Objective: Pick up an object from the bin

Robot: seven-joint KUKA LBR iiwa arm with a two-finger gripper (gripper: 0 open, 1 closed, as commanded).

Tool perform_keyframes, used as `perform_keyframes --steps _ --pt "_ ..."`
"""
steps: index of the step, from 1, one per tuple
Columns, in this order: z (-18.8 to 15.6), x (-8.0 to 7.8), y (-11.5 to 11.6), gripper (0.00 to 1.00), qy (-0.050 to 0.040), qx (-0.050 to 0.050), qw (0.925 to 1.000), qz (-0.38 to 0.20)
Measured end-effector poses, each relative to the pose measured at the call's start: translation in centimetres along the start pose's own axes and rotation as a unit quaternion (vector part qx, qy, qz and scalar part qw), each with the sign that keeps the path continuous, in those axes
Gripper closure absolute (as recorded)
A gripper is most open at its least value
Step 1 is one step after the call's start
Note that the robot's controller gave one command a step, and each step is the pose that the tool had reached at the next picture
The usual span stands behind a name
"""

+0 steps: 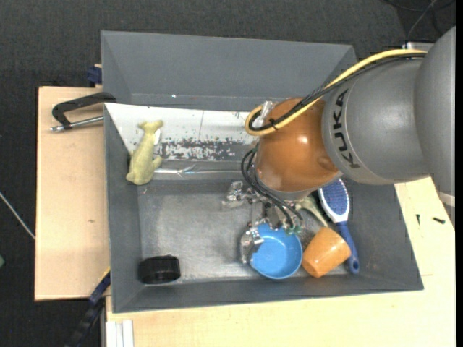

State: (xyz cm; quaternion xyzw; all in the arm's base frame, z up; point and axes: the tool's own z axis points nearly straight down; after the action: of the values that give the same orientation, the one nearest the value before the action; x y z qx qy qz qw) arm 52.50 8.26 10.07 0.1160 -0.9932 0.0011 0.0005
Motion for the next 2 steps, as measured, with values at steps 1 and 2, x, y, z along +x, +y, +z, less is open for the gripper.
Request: perform_keyframes --steps 1,2 --pt "-8.3 2.9 -4.7 0.00 -0.0060 0.001 0.9961 -0.089" --pt "3.0 0.9 -8.4 0.00 -0.0041 -0.002 0.9980 -0.063"
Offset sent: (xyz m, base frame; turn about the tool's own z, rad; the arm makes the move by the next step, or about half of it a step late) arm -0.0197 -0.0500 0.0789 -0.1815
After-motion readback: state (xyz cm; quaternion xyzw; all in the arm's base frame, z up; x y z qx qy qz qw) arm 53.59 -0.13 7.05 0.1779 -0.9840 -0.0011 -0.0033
